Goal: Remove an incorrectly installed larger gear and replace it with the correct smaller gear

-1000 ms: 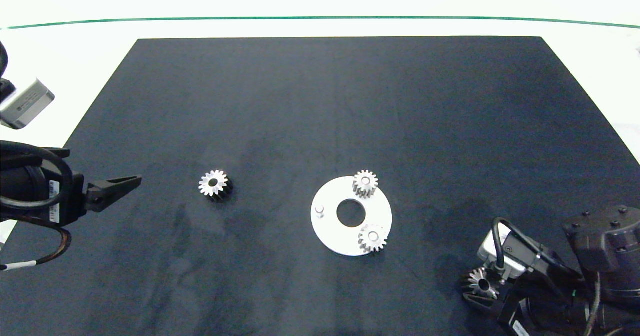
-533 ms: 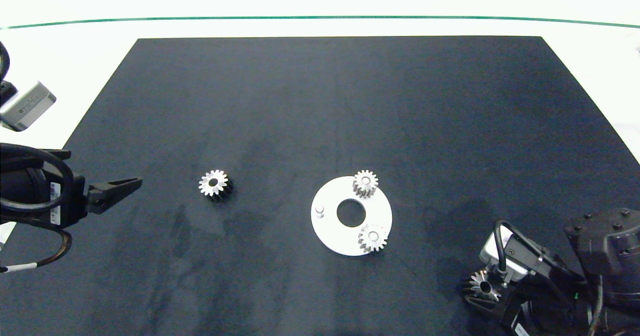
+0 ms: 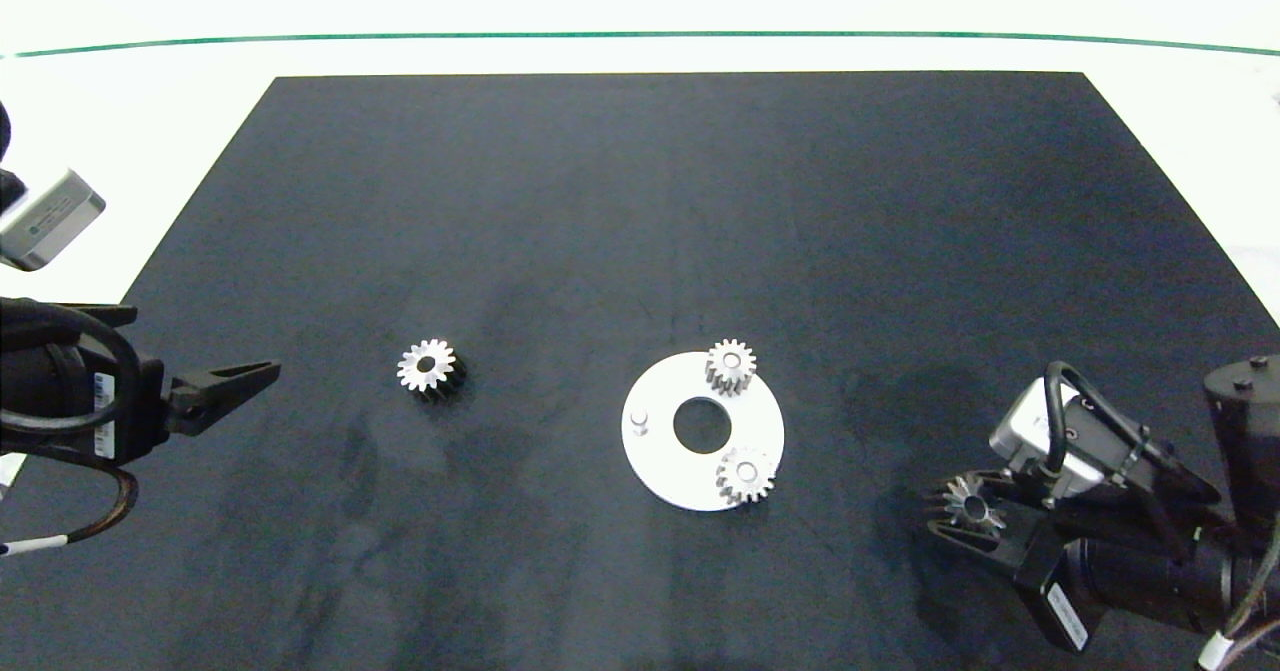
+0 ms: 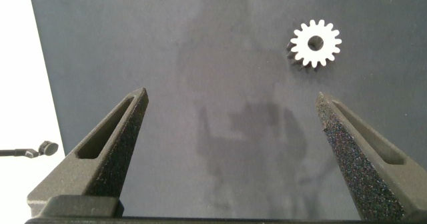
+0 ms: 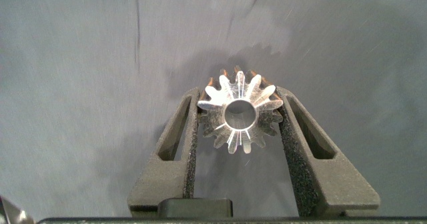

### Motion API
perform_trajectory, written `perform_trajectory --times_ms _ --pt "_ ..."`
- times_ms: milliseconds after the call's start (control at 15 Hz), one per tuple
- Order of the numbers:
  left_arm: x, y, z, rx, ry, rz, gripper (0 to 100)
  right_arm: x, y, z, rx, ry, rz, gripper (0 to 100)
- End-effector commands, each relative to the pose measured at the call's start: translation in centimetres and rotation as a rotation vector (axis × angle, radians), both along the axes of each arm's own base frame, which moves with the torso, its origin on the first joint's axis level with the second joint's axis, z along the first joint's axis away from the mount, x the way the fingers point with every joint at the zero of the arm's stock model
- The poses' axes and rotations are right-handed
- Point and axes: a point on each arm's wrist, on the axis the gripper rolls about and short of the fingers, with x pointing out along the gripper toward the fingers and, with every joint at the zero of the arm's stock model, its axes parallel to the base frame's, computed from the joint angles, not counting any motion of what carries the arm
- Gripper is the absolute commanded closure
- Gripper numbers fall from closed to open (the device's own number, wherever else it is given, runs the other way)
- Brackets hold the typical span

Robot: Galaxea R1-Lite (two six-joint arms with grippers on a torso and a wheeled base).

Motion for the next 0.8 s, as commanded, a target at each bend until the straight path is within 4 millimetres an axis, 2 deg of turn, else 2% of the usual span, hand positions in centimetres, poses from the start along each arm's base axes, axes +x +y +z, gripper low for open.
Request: perform_trajectory --times_ms 67,400,533,800 --pt "-1.1 0.1 0.6 -0.003 -0.037 -0.001 0 1.1 1.4 2.5 0.045 -0.073 0.03 78" --pt "-3.3 0.3 1.2 -0.006 -0.074 0.005 0 3.0 5.1 3.3 0.068 -0.062 0.095 78" --pt "-3.6 0.4 1.3 -0.007 -0.077 0.007 0 3.5 6.5 3.2 0.066 -0.056 0.129 78" --pt "-4.1 0.6 1.3 -0.007 -0.077 0.026 0 3.4 9.8 3.7 0.121 -0.021 0.176 78"
